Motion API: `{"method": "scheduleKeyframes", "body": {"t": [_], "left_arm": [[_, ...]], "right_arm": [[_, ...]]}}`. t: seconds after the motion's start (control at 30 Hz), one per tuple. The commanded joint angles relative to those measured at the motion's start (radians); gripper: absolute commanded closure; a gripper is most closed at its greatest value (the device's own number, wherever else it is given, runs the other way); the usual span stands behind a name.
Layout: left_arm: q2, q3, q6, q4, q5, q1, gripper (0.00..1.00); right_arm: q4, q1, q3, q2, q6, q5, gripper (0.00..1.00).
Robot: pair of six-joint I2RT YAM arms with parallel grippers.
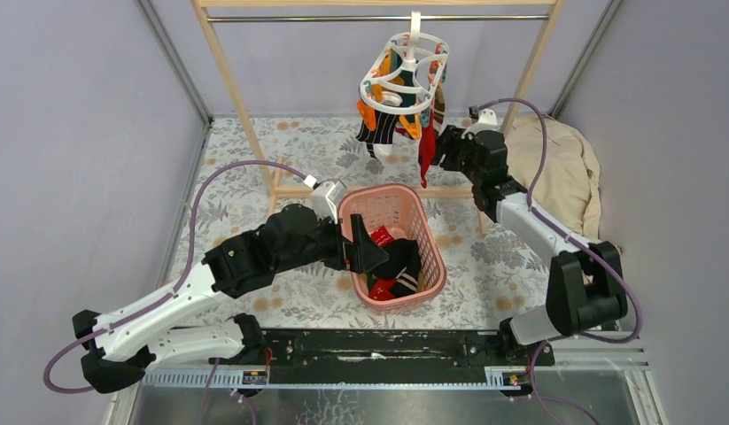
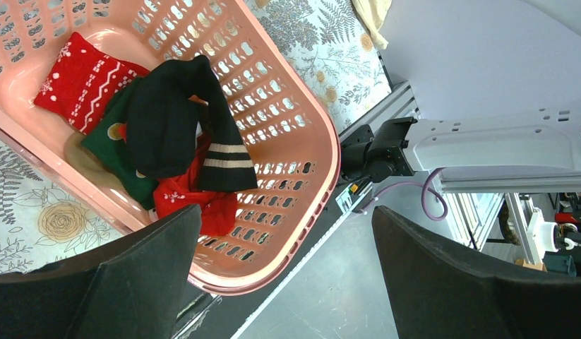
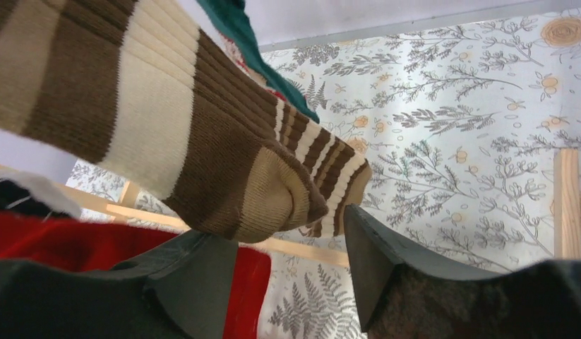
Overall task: Remove the socks clipped to the hanger
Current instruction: Place the sock in the bin, then remove the sock from the hanger.
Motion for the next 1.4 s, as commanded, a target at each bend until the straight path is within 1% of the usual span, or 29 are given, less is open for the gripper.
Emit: {"method": "scheduleKeyframes", "body": {"t": [0.0, 0.13, 0.17, 0.23, 0.27, 0.57, 0.63, 0.67, 0.7, 0.77, 0.8, 0.83, 0.9, 1.0, 1.07, 1.1, 1.23, 1.3, 1.37], "left_arm": [[-0.013, -0.009, -0.005, 0.004, -0.001, -0.006, 0.01], [-0.016, -0.008, -0.002, 0.004, -0.001, -0.006, 0.01], [-0.018, -0.009, -0.002, 0.004, -0.001, -0.006, 0.01], [-0.021, -0.008, -0.002, 0.004, -0.001, -0.006, 0.01], [-0.022, -0.008, -0.002, 0.006, -0.001, -0.006, 0.01], [-0.001, 0.000, -0.002, 0.030, 0.037, -0.006, 0.01], [0.003, -0.001, -0.002, 0.035, 0.044, -0.006, 0.01], [0.004, -0.001, -0.003, 0.036, 0.044, -0.006, 0.01], [0.004, -0.002, -0.004, 0.037, 0.048, -0.007, 0.01], [0.000, -0.005, -0.004, 0.038, 0.051, -0.008, 0.01], [-0.004, -0.007, -0.004, 0.036, 0.053, -0.008, 0.01], [-0.008, -0.008, -0.003, 0.036, 0.054, -0.008, 0.01], [-0.020, -0.014, -0.004, 0.036, 0.056, -0.008, 0.01], [-0.036, -0.023, -0.002, 0.031, 0.058, -0.008, 0.01], [-0.039, -0.019, 0.005, 0.020, 0.056, -0.008, 0.01], [-0.039, -0.019, 0.008, 0.015, 0.055, -0.008, 0.01], [-0.031, -0.016, 0.020, 0.015, 0.055, -0.008, 0.01], [-0.021, -0.008, 0.028, 0.015, 0.063, -0.008, 0.01], [-0.015, -0.003, 0.035, 0.012, 0.065, -0.008, 0.01]], "right_arm": [[0.140, 0.000, 0.080, 0.049, -0.027, 0.012, 0.44], [0.149, -0.004, 0.102, 0.056, -0.021, -0.027, 0.74], [0.144, -0.004, 0.102, 0.038, -0.022, -0.030, 0.79], [0.117, -0.004, 0.102, -0.003, -0.031, -0.032, 0.86], [0.095, -0.004, 0.102, -0.027, -0.040, -0.031, 0.89], [-0.159, -0.003, 0.123, -0.260, -0.135, 0.031, 0.95], [-0.188, -0.004, 0.123, -0.284, -0.150, 0.030, 0.93], [-0.205, -0.004, 0.127, -0.284, -0.158, 0.027, 0.87], [-0.217, -0.003, 0.128, -0.279, -0.167, 0.023, 0.79], [-0.218, -0.004, 0.117, -0.259, -0.182, 0.024, 0.57], [-0.210, -0.005, 0.107, -0.249, -0.193, 0.040, 0.50], [-0.202, -0.009, 0.097, -0.238, -0.201, 0.065, 0.46], [-0.169, -0.044, 0.080, -0.211, -0.196, 0.060, 0.44], [-0.107, -0.102, 0.065, -0.169, -0.154, -0.039, 0.44], [-0.033, -0.129, 0.032, -0.160, -0.122, -0.114, 0.44], [0.008, -0.136, 0.017, -0.154, -0.109, -0.135, 0.44], [0.070, -0.141, 0.005, -0.095, -0.095, -0.188, 0.44], [0.122, -0.145, 0.001, -0.056, -0.075, -0.250, 0.45], [0.152, -0.146, -0.005, -0.036, -0.047, -0.279, 0.46]]}}
